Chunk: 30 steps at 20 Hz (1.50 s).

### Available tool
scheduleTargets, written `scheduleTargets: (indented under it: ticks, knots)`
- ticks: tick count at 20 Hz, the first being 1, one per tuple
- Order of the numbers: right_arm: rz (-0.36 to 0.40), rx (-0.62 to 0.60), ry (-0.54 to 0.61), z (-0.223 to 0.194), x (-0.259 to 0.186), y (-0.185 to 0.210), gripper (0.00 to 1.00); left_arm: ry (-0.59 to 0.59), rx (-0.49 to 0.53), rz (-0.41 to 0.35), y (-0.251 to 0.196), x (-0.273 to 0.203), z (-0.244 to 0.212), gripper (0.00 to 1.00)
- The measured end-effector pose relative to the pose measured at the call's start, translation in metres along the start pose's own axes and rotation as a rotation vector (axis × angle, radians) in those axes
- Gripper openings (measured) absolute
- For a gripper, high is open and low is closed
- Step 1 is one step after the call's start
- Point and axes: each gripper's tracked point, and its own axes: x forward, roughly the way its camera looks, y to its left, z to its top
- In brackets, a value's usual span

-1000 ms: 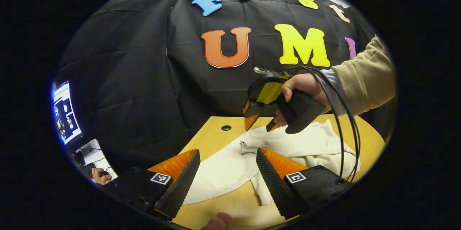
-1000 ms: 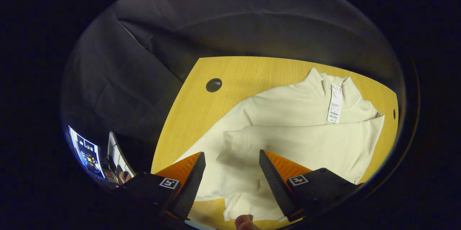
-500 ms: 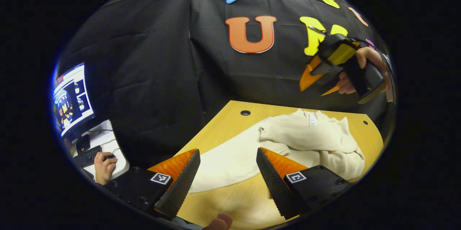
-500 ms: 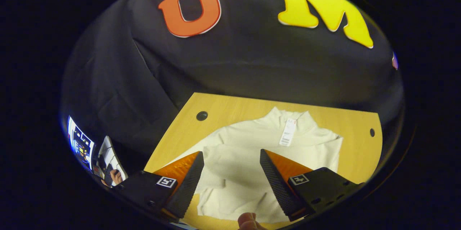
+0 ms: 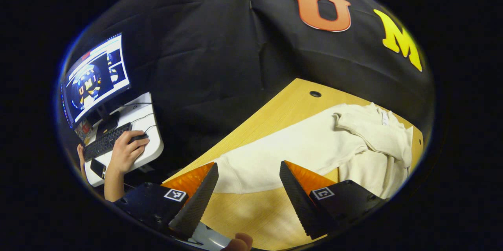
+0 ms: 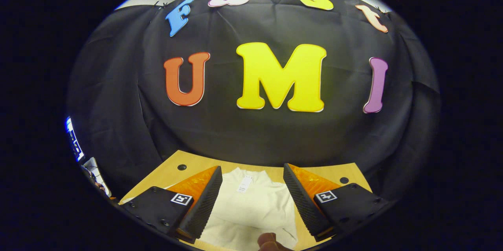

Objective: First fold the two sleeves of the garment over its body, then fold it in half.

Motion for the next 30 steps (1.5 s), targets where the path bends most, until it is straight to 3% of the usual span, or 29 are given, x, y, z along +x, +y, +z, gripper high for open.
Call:
scheduleTargets:
  ticks: [7,9,10,17,20,22,30]
  knots:
    - [-0.007,-0.040,-0.084,0.032,-0.030,0.002,0.97,0.179,-0.146,0.118,0.037,0.030,-0.025,1.00]
    - [-0.025,-0.058,-0.060,0.021,-0.030,0.000,0.93,0.232,-0.176,0.130,0.044,0.042,-0.032,1.00]
    - [-0.023,-0.060,-0.045,0.013,-0.031,0.001,0.96,0.267,-0.198,0.131,0.046,0.049,-0.037,1.00]
    - [-0.003,-0.047,0.029,-0.022,-0.047,0.021,0.96,0.483,-0.301,0.119,0.041,0.070,-0.066,1.00]
    - [0.005,-0.046,0.045,-0.026,-0.047,0.026,0.96,0.518,-0.266,0.112,0.037,0.078,-0.062,0.98]
    - [-0.035,-0.052,0.043,-0.025,-0.046,0.019,0.96,0.559,-0.270,0.109,0.035,0.078,-0.062,0.96]
    - [0.000,-0.040,0.033,-0.022,-0.048,0.032,0.95,0.639,-0.270,0.092,0.036,0.081,-0.061,0.97]
